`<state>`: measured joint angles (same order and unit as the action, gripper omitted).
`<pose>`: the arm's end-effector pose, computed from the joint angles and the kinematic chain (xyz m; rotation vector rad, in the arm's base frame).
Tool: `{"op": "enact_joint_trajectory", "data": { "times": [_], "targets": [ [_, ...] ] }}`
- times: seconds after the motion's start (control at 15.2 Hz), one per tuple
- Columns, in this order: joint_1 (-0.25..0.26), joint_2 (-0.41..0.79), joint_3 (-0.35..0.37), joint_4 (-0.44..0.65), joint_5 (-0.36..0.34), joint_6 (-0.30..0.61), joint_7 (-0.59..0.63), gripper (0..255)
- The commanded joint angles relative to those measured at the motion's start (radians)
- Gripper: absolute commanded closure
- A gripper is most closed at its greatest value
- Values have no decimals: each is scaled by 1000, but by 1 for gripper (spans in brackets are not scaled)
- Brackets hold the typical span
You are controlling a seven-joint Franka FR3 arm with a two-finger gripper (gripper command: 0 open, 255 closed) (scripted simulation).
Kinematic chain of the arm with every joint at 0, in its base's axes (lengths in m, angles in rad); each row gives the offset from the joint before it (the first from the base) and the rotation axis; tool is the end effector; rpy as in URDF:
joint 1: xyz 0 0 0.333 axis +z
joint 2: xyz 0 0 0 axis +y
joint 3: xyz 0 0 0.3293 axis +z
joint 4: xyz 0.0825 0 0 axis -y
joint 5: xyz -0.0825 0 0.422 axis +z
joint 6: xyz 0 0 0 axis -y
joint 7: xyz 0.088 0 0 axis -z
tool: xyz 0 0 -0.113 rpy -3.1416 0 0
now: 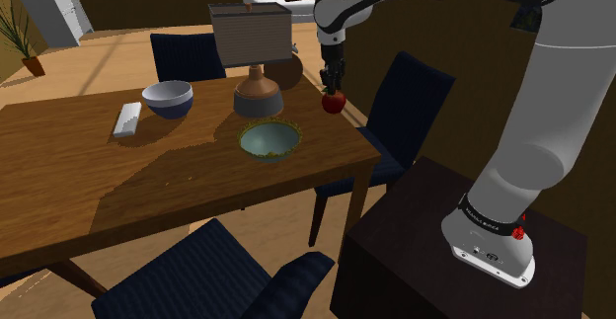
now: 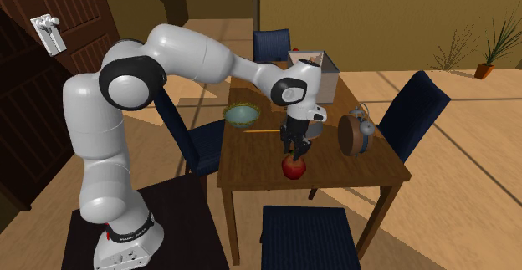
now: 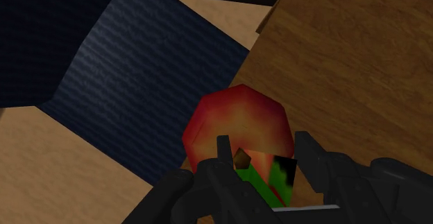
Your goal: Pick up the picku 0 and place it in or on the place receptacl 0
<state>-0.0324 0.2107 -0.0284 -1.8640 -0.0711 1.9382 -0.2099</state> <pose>0.6294 -0.0429 0.3826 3.0697 0.2761 -0.2234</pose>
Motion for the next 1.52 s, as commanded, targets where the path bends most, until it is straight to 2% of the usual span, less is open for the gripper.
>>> {"op": "enact_joint_trajectory", "data": {
  "times": [0.0, 0.13, 1.45],
  "targets": [
    [0, 0, 0, 0, 0, 0, 0, 255],
    [0, 1, 0, -1, 0, 1, 0, 255],
    [2, -55, 1, 197, 3, -252, -15, 255]
  ]
}}
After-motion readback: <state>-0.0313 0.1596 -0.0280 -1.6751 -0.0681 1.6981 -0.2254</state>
